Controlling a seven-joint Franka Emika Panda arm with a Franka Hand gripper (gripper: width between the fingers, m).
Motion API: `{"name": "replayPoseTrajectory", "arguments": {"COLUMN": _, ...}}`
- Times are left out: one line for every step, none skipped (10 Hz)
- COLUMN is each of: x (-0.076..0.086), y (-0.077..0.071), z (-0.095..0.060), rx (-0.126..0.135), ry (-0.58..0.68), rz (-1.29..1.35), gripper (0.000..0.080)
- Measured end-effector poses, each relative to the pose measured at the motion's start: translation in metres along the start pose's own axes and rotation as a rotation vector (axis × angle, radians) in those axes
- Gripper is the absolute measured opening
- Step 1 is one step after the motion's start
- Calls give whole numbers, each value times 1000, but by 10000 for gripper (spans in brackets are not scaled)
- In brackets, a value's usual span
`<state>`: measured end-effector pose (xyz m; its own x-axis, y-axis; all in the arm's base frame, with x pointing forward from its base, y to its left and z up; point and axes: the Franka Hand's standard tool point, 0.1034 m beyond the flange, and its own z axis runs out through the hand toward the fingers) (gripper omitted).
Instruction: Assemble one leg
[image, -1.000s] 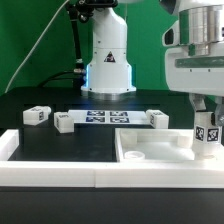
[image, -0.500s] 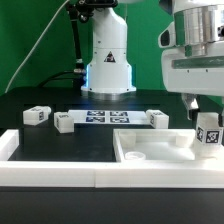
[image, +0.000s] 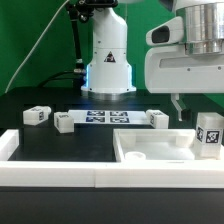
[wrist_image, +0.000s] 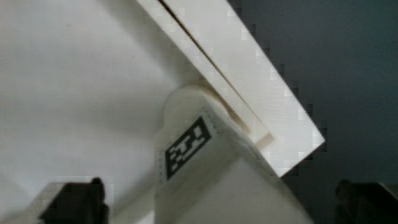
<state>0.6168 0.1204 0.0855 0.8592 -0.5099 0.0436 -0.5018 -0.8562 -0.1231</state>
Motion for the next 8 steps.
{"name": "replayPoseTrajectory", "arguments": {"x": -1, "y": -2, "z": 0, "rx": -21, "ry": 11, "rz": -106, "gripper": 649}}
{"name": "replayPoseTrajectory", "arguments": {"x": -1, "y": 0, "z": 4, "rx": -43, "ry": 16, "rz": -272, "gripper": 649}}
{"name": "replayPoseTrajectory", "arguments": {"x": 0, "y": 4, "z": 8, "rx": -51, "ry": 8, "rz": -351, "gripper": 649}}
{"name": "replayPoseTrajectory", "arguments": {"x": 2, "y": 6, "z": 10, "rx": -61, "ry": -6, "rz": -451, "gripper": 649}}
{"name": "replayPoseTrajectory", "arguments": {"x": 3, "y": 5, "z": 10, "rx": -68, "ry": -16, "rz": -527, "gripper": 649}}
{"name": "replayPoseTrajectory", "arguments": {"x": 3, "y": 5, "z": 10, "rx": -66, "ry": -17, "rz": -588, "gripper": 649}}
{"name": "replayPoseTrajectory", "arguments": {"x": 3, "y": 5, "z": 10, "rx": -67, "ry": -18, "rz": -587, "gripper": 618}}
{"name": "replayPoseTrajectory", "arguments": {"x": 3, "y": 5, "z": 10, "rx": -67, "ry": -18, "rz": -586, "gripper": 618}}
